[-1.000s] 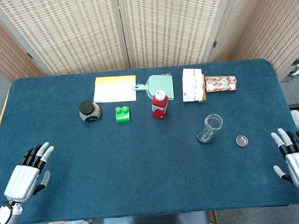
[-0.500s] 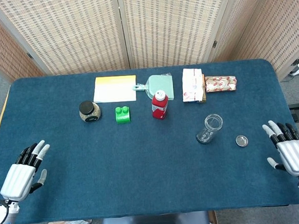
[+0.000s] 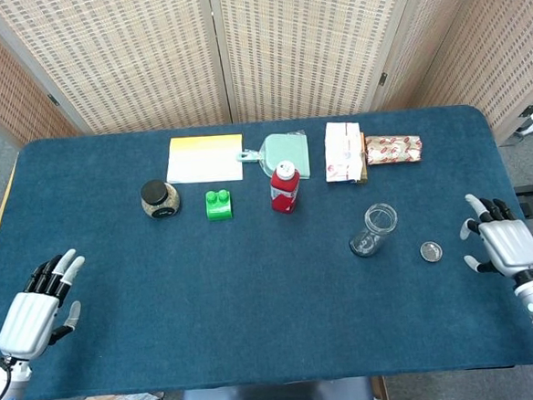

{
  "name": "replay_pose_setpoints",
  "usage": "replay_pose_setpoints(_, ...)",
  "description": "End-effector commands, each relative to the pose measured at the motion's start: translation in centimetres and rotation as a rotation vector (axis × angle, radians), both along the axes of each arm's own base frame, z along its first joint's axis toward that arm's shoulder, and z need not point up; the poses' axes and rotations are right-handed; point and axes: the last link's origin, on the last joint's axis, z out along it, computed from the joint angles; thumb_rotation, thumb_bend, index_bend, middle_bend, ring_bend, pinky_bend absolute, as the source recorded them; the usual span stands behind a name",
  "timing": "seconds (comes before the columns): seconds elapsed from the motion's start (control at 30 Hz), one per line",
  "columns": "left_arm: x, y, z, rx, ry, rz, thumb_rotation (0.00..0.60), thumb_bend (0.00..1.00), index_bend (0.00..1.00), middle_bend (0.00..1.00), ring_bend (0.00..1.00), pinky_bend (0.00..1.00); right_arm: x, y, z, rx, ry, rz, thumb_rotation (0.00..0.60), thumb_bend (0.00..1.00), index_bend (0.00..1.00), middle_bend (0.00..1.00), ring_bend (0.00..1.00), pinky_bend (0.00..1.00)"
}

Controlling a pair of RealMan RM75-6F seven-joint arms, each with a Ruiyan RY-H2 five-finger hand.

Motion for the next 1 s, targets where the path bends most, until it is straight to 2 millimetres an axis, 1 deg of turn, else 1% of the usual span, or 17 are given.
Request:
replay_pose_setpoints(0.03, 0.0, -0.1, 0.0, 0.0, -0.001, -0.002, 0.6, 0.49, 0.0, 0.0, 0.0, 0.1, -0.3, -0.6, -0.8, 0.02, 0.006, -0.01, 0.6, 0.28, 0.5, 0.0, 0.0, 0.0)
replay_pose_setpoints(0.17, 0.1, -0.1, 0.0, -0.002, -0.002, -0.004, 0.6, 0.49, 0.0, 0.0, 0.0, 0.1, -0.6, -1.0, -1.4, 0.034, 0.016, -0.015, 0.6, 0.28, 0.5, 0.0, 0.0, 0.0)
replay_pose_setpoints(0.27, 0.1, -0.2, 0.0, -0.004, -0.005, -0.008, 0.6, 0.5, 0.0, 0.0, 0.0, 0.1, -1.3, -1.9, -2.4, 0.06, 0.034, -0.036, 0.6, 0.29, 0.5, 0.0, 0.0, 0.0)
replay_pose_setpoints(0.47, 0.0, 0.0, 0.0, -0.011, -0.005, -0.007, 0.6, 0.5, 0.0, 0.0, 0.0, 0.1, -2.3, -2.7, -2.9, 0.064, 0.06, -0.056, 0.6, 0.29, 0.5, 0.0, 0.0, 0.0)
replay_pose_setpoints(0.73, 0.1, 0.1, -0.1, -0.02, -0.013, -0.013, 0.6, 0.5, 0.0, 0.0, 0.0, 0.1, -3.0, -3.9, -4.0, 0.083, 0.061, -0.07, 0.6, 0.29, 0.5, 0.0, 0.0, 0.0)
replay_pose_setpoints(1.0, 0.1, 0.1, 0.0, -0.026, -0.025, -0.019, 0.6, 0.49, 0.0, 0.0, 0.0, 0.1, -3.4, -5.4, -5.8, 0.112, 0.062, -0.076, 0.6, 0.29, 0.5, 0.0, 0.0, 0.0)
